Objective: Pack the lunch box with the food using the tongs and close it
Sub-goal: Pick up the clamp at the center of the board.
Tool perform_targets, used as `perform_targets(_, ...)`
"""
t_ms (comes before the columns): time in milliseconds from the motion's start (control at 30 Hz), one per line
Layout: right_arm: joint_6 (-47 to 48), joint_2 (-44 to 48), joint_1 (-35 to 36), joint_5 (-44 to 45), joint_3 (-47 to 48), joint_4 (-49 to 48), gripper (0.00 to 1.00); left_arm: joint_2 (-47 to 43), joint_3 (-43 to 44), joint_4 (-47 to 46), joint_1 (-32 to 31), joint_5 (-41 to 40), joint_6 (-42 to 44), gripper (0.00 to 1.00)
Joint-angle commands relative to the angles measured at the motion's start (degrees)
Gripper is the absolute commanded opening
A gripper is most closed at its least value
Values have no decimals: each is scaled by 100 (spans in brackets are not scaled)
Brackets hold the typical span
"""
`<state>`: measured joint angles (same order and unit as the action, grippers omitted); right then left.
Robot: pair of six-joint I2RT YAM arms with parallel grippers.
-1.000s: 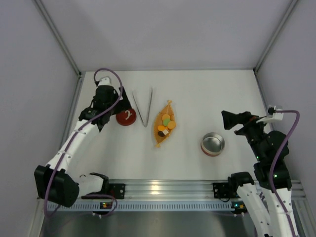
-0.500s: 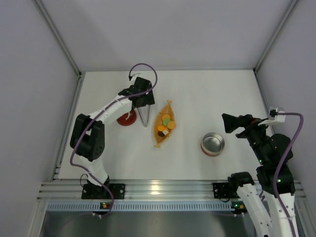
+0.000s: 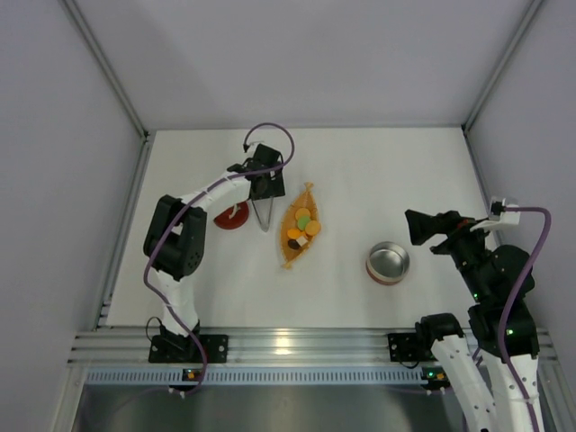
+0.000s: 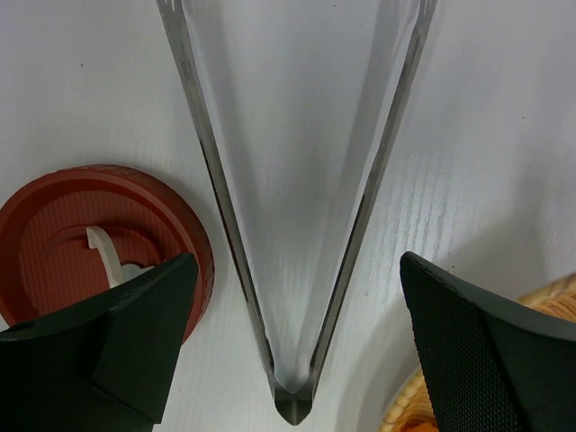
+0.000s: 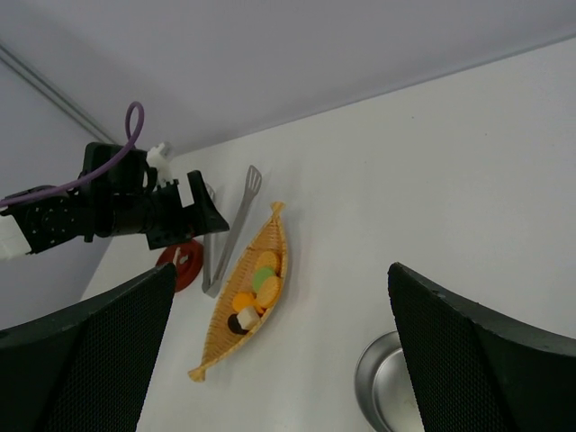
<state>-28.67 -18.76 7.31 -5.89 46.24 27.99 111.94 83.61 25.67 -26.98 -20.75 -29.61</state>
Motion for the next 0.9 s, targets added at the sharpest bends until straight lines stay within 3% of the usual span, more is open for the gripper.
perform_targets(0,98,39,-90,88,228,181,99,126,120,-194,53,71,51,99)
perform_targets(600,133,-31,-81,97,237,181,99,768,-3,-396,114,441,-10,98)
perform_targets(867,125,-48,-89,53,193,207,99,785,-64,-256,141,414,-133,74)
